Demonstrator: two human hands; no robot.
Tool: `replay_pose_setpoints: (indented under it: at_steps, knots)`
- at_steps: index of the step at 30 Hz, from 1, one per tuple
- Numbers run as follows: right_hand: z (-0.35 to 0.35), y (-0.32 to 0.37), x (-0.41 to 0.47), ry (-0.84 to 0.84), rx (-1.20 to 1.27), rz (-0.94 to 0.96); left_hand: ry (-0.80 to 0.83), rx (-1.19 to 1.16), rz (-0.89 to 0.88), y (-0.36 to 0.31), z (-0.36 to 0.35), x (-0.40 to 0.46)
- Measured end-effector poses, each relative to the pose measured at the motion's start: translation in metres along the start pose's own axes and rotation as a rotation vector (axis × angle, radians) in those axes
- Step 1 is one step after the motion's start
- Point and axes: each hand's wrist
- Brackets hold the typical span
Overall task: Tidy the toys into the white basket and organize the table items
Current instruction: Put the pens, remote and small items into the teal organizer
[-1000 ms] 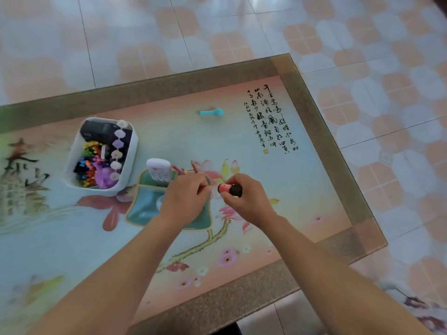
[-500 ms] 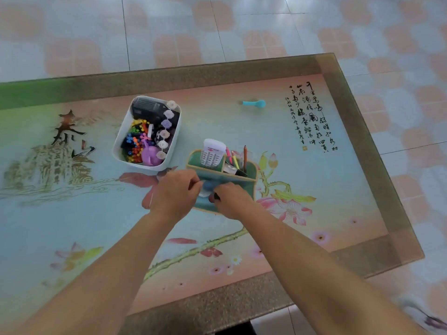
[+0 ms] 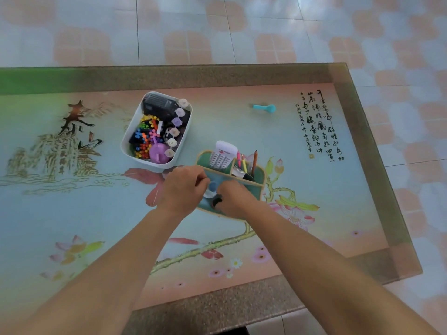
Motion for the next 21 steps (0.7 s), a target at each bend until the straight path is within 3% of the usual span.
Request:
replay_pose_setpoints:
  at_steps: [12, 21]
  knots:
    - [0.118, -0.039, -0.037, -0.283, 0.085, 0.013, -0.065, -0.033, -0.141, -0.076, 0.033, 0.055]
    - [0.15, -0.13, 0.039, -0.463, 0.109, -0.136, -0.024, 0.094, -0.16, -0.095, 0.005, 0.137]
Point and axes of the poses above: each hand's wrist, its own x-axis towards the middle knuckle, its own z-axis out of the back of the hand, y = z × x, and after that the axes turned 2 degrees about -x, right-handed
